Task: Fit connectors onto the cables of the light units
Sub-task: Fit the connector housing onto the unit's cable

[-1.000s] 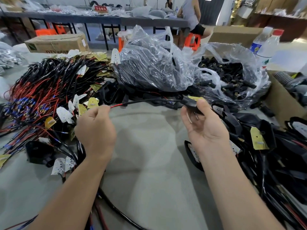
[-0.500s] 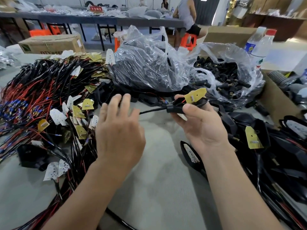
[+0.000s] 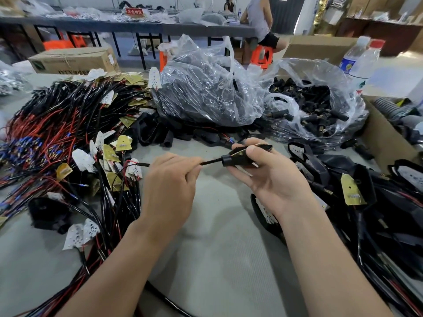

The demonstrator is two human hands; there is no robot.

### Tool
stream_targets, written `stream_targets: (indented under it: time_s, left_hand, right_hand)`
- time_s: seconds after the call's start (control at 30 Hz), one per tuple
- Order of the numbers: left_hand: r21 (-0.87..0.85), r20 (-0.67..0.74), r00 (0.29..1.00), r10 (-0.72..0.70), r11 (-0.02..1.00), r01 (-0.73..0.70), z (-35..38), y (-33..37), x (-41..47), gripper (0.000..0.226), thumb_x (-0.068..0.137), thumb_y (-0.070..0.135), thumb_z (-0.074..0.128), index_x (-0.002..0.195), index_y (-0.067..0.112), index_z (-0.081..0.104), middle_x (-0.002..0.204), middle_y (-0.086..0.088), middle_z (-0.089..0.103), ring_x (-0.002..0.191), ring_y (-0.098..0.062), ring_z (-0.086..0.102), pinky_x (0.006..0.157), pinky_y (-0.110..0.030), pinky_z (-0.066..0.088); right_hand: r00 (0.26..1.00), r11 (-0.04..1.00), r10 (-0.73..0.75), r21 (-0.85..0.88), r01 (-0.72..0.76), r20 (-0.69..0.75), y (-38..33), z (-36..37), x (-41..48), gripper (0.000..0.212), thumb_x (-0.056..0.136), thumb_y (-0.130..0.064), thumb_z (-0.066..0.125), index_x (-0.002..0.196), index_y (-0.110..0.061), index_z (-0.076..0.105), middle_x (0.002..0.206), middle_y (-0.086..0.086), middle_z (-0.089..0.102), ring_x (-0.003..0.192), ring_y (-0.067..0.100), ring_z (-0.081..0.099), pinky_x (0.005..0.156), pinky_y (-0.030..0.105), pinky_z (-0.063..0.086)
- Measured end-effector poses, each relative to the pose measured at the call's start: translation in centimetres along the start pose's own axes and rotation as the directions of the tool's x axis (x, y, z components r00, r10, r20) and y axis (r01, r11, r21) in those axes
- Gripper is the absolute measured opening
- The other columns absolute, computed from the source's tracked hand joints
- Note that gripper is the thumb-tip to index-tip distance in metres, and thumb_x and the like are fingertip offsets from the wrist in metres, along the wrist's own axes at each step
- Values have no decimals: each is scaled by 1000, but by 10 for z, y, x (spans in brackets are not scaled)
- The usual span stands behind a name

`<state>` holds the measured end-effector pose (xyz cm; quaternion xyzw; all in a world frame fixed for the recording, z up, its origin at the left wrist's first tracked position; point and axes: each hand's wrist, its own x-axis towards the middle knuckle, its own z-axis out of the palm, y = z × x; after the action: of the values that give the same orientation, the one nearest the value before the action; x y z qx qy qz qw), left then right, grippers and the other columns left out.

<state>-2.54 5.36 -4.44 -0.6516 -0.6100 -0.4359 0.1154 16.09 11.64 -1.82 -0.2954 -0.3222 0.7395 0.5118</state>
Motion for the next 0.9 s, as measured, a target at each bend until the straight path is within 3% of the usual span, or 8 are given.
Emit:
stream_targets:
  time_s: [0.17,0.33,0.5,0.57,0.63,0.7,0.73,0.9]
  left_hand:
    - [-22,-6,1000,-5,1000,5,-1,-2,0,15,91,16,68,100,11,80,92,2,77,89,-20,65,88,-27,43]
    - [-18,-19,998,-60,998,59,-2,0,-1,17,88,7,76,104,12,78,95,-1,76,98,-25,63,91,-36,48]
    - [32,-248,945,-214,973,229,-11,-4,8,28,88,43,67,108,25,59,95,10,62,92,-15,49,84,-32,36]
    - [41,-138,902,-410,907,419,-8,-10,6,38,94,60,49,83,25,60,70,11,62,72,-19,57,69,-34,40]
    - [-250,195,750,-632,707,661,0,-14,6,54,100,62,43,80,20,71,66,2,72,62,-20,66,64,-34,50]
    - [-568,411,611,-677,334,752,3,-11,10,40,106,45,47,99,17,74,74,-4,77,57,-16,67,57,-29,55]
    - [-622,413,607,-679,276,733,4,-12,12,33,107,35,48,105,14,73,72,-5,76,54,-13,64,54,-24,53]
    - [-642,331,699,-634,391,659,4,-16,14,21,107,19,52,107,16,72,48,3,58,42,-6,46,43,-16,38]
  right_hand:
    - [996,999,5,-50,-9,-84,2,3,4,5,94,-2,62,93,-5,66,92,20,75,85,32,75,72,46,62]
    - [994,998,-4,-58,-2,-106,3,4,4,43,82,19,39,74,-9,70,92,21,73,86,34,70,84,58,60]
    - [981,998,-55,20,60,-185,0,2,4,37,85,18,40,83,-7,67,92,17,74,96,35,69,88,54,59]
    - [985,996,-37,70,49,-170,1,3,4,39,85,17,41,80,-9,70,94,16,75,94,33,71,87,50,61]
    - [995,998,-16,54,21,-96,4,8,2,47,84,17,42,70,-12,75,96,15,76,91,31,72,86,46,62]
    - [1000,988,-1,-153,-3,-23,7,13,-2,50,82,21,43,68,-14,76,95,13,76,88,28,70,77,40,61]
    - [1000,956,10,-292,-5,18,9,14,-4,48,81,23,45,72,-14,75,95,12,76,87,27,70,72,38,60]
    - [934,673,297,-738,-58,197,13,15,-17,39,82,13,66,110,-14,62,78,10,66,65,17,65,55,29,56]
